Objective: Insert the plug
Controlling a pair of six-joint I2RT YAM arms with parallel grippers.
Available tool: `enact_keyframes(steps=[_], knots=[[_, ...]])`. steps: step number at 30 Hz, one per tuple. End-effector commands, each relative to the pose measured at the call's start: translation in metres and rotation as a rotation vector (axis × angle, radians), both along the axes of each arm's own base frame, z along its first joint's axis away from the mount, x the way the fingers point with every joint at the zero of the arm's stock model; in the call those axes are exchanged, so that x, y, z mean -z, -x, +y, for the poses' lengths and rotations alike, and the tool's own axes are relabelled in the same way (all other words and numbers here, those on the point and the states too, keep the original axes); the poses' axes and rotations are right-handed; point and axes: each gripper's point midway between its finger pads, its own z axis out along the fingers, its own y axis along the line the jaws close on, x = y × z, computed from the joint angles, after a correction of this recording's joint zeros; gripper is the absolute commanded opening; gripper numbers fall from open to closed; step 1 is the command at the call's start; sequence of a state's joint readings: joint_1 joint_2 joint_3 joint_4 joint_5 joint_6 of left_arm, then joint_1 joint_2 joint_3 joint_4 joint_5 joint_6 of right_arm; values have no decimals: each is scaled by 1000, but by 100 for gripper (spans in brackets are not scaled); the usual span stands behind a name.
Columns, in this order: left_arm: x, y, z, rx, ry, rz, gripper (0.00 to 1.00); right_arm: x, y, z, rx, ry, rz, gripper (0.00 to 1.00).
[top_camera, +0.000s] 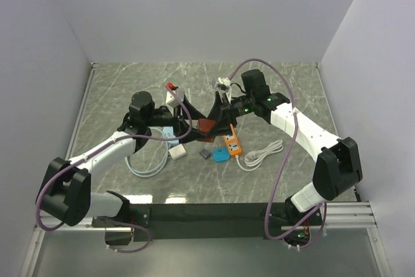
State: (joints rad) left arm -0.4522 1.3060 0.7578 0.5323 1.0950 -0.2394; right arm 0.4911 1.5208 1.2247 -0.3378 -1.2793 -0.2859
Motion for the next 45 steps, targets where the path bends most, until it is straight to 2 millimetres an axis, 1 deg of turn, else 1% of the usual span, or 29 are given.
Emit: enact_keyframes(steps=[1, 2, 5, 6, 8, 9, 10, 12, 13, 14, 15, 16, 17, 18, 19, 20, 21, 22, 23, 25, 28, 29, 30, 32, 33, 37, 41, 43, 45], knots=[[-13, 1, -5, 28, 16, -58, 84, -24, 7, -1, -33, -55, -69, 0], [-13, 1, -5, 28, 20, -63, 82, -23, 6, 0, -31, -51, -66, 0], [-13, 0, -6, 23, 21, -54, 62, -20, 5, 1, -28, -44, -57, 0], [-13, 0, -6, 23, 19, -51, 51, -21, 5, 1, -31, -45, -57, 0], [-10, 0, -7, 37, 16, -43, 41, -21, 5, 0, -31, -44, -60, 0], [-10, 0, -8, 42, 19, -48, 16, -21, 5, 0, -26, -41, -57, 0], [-9, -1, -8, 39, 21, -34, 0, -27, 4, 1, -21, -53, -77, 5], [-8, -4, -8, 16, 28, -32, 0, -31, 2, 0, 2, -60, -83, 19], [-8, -5, -8, 10, 31, -27, 0, -42, 0, 1, 24, -83, -109, 30], [-10, -7, -8, 4, 33, -31, 0, -41, 0, -1, 36, -87, -107, 61], [-11, -6, -8, 1, 36, -34, 0, -44, -2, -4, 55, -92, -91, 68], [-16, -6, -8, -2, 47, -46, 0, -57, -3, -5, 63, -133, -149, 74], [-16, -4, -6, -5, 52, -45, 0, -54, -3, -8, 78, -137, -139, 90], [-18, -4, -6, -12, 60, -53, 0, -58, -3, -11, 94, -146, -128, 92], [-24, -2, -4, -18, 74, -60, 0, -70, -6, -15, 111, -186, -183, 92], [-27, 0, -3, -22, 87, -77, 0, -64, -5, -18, 118, -190, -168, 93], [-29, 1, -3, -26, 95, -78, 0, -67, -3, -21, 125, -200, -140, 93], [-34, 2, -2, -37, 108, -78, 0, -79, -6, -25, 137, -247, -206, 93], [-37, 3, -1, -41, 123, -91, 0, -73, -2, -27, 128, -252, -187, 94], [-45, 4, 0, -57, 153, -86, 0, -83, 3, -30, 122, -292, -218, 95], [-58, 11, 3, -49, 217, -84, 0, -81, 1, -33, 167, -323, -240, 95], [-58, 13, 3, -47, 230, -73, 0, -82, -1, -35, 180, -333, -246, 96], [-69, 18, 5, -38, 270, -93, 0, -82, 0, -35, 184, -341, -224, 95], [-71, 24, 8, -34, 300, -98, 0, -84, -2, -37, 193, -368, -243, 96], [-79, 31, 11, -22, 326, -122, 0, -83, -5, -37, 205, -370, -227, 96], [-85, 34, 15, -51, 350, -140, 0, -78, -8, -39, 204, -388, -214, 97], [-91, 40, 18, -56, 378, -169, 0, -81, -3, -37, 175, -422, -144, 97], [-91, 43, 19, -47, 383, -180, 0, -79, -8, -36, 174, -428, -131, 98], [-93, 41, 19, -69, 386, -190, 0, -81, -6, -36, 161, -451, -131, 98]])
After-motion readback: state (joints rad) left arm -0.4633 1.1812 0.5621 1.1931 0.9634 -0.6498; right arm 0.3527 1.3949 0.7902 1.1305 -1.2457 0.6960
